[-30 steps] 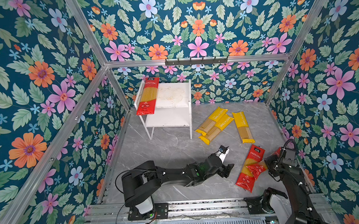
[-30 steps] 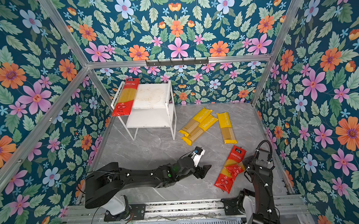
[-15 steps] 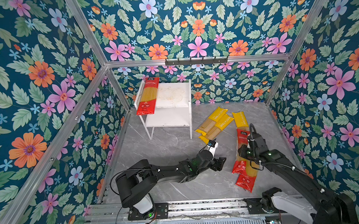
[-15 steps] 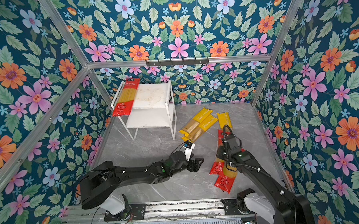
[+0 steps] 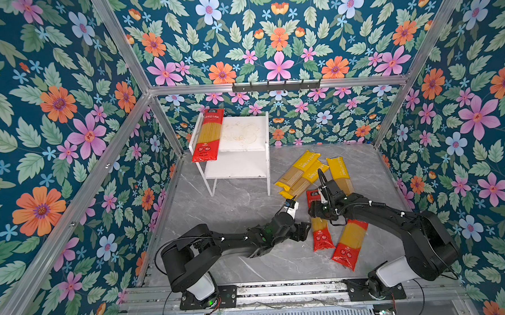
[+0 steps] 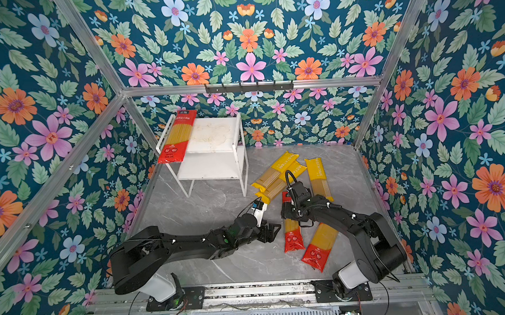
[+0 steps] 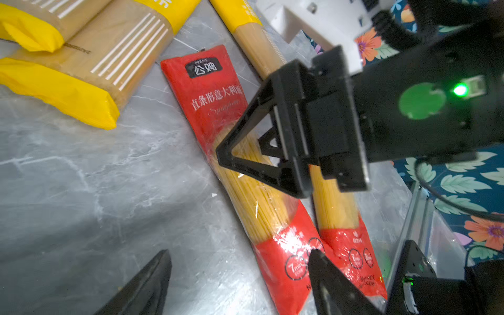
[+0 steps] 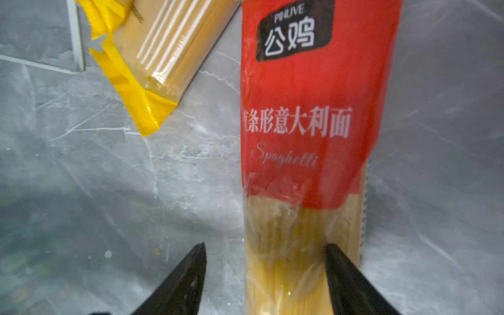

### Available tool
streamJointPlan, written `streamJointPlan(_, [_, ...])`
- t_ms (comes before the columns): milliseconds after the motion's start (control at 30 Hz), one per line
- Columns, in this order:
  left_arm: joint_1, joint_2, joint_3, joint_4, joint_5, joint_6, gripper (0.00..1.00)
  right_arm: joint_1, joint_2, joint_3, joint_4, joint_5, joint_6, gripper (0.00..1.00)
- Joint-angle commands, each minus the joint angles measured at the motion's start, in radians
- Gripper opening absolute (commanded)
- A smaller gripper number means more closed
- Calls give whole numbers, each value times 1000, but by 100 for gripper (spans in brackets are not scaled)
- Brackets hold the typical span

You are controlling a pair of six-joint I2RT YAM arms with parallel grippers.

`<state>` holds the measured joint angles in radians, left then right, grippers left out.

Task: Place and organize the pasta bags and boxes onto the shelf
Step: 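Grasp a red spaghetti bag with the right gripper while the left gripper grasps it too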

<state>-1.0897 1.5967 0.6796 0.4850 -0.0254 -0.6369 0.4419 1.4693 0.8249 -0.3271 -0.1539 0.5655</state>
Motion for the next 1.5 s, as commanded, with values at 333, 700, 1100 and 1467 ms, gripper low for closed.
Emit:
streamJointPlan(333, [19, 237, 198, -54, 114, -74, 76, -275, -126, -169, 74, -364, 10, 69])
streamJointPlan(700, [20, 315, 207, -22, 134, -125, 69, -341, 9, -224, 203, -422, 1, 56])
streamJointPlan(1100, [63, 283, 116, 77, 159, -175, 50, -341, 49, -291, 380, -545, 23, 28])
streamJointPlan(1467, [141, 142, -33, 247, 309, -195, 58, -308, -118, -373, 528, -539, 42, 6])
